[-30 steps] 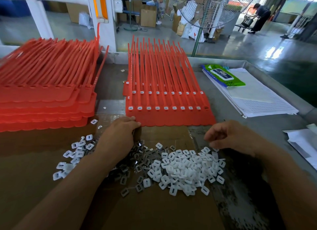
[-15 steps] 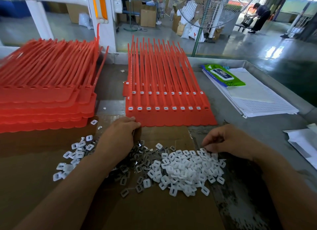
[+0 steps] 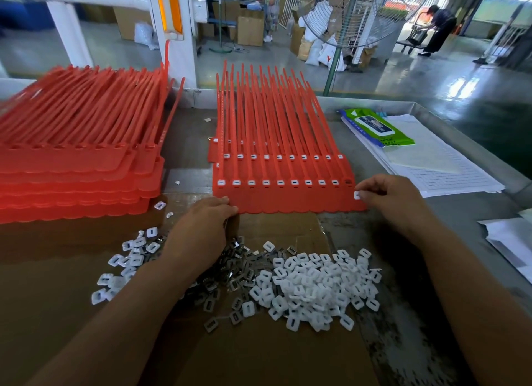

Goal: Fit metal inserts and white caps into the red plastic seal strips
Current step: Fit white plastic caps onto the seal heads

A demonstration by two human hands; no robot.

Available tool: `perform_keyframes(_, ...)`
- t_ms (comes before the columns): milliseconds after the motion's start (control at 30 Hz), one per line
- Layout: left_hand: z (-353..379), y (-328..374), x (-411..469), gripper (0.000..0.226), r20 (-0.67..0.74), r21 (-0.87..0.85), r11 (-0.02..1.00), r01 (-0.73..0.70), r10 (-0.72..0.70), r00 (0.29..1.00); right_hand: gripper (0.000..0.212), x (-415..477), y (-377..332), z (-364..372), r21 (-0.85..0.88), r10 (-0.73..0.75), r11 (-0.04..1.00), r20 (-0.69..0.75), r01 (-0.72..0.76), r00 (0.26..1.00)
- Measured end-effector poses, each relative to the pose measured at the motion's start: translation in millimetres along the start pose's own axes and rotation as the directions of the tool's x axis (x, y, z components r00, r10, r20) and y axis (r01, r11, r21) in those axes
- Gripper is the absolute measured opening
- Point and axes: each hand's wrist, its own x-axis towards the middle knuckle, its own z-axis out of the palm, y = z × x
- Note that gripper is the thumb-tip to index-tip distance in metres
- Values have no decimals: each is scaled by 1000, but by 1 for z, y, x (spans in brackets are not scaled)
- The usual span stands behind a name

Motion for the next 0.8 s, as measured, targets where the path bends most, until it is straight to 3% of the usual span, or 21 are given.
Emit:
perform_keyframes(233, 2, 0, 1, 42, -14, -5, 1000, -8, 8, 1000, 9, 29, 12, 14, 45, 93, 995, -92, -89, 991)
perform_keyframes(800, 3, -1, 1, 39, -32, -6, 1000, -23, 23, 999, 8, 53, 19, 23, -42, 123, 991, -55, -125, 991)
